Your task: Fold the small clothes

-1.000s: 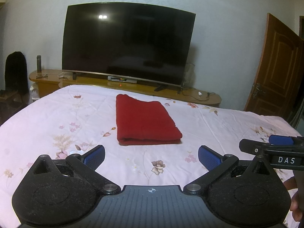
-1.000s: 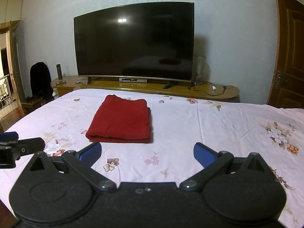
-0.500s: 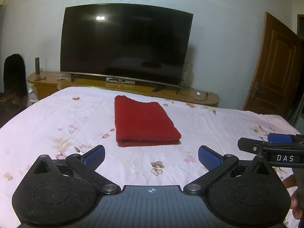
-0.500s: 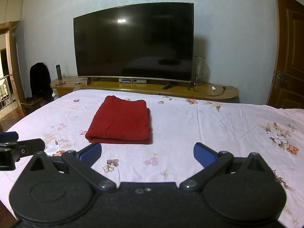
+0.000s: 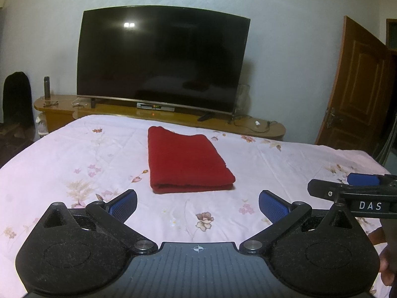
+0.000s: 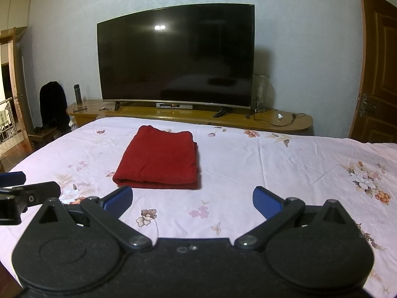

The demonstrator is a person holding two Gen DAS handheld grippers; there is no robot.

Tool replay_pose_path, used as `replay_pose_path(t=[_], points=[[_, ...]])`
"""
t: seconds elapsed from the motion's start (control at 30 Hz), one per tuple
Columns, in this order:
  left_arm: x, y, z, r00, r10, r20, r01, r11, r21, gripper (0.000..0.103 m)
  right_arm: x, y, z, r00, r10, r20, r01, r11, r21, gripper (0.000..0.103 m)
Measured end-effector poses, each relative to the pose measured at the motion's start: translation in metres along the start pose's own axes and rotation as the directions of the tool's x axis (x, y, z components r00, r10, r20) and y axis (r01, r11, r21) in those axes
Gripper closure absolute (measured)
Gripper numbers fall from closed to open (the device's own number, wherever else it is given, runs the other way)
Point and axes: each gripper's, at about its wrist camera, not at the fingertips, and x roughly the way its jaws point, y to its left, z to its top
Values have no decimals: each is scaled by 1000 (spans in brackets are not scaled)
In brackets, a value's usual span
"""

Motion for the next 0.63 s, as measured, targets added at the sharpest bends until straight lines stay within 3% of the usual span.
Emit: replay_pose_path(t=[0.37, 0.63], points=[[-5, -1, 2, 999, 20, 45, -21, 999, 32, 0, 2, -2, 2, 1000, 3, -1, -3, 1000, -4, 1], [-3, -1, 4, 999, 35, 40, -35, 999, 1, 0, 3, -2, 1, 1000, 14, 2, -14, 1000, -8, 1]])
